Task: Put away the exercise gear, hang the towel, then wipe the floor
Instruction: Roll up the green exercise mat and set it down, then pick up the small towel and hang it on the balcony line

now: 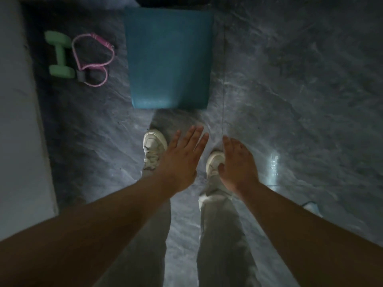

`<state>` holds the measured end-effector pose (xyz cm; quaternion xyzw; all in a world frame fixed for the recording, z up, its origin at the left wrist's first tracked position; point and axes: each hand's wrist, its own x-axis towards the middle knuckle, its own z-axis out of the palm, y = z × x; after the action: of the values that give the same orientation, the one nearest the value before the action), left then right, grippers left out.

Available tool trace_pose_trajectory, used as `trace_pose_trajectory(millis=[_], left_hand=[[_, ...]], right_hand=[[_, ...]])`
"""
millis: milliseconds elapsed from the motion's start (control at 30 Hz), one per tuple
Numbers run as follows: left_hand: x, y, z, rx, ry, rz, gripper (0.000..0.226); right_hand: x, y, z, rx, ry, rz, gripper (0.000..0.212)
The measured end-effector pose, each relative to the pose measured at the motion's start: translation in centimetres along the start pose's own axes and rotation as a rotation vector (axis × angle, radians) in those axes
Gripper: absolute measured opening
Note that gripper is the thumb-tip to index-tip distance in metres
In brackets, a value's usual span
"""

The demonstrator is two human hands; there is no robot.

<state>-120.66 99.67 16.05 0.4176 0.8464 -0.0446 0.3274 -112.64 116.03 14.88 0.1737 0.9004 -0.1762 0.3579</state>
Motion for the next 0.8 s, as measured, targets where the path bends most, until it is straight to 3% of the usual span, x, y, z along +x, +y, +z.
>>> trace_pose_trajectory(millis=[233,467,800], left_hand=[[-6.2,6.7,-2.8,-0.027,-0.028,0.027,0.086],[-9.7,9.9,0.7,0.008,-0.058,0.167,0.083],[-15.2,15.4,4.3,-0.023,-0.117,0.197,0.084]], right_hand=[[-10.2,4.0,-0.6,0.074,-0.013,0.096,0.069],[-16.9,5.0,4.6,0.177,-0.044,0.235,0.064],[-25.2,5.6,10.2,0.399,0.0,0.37,0.058]])
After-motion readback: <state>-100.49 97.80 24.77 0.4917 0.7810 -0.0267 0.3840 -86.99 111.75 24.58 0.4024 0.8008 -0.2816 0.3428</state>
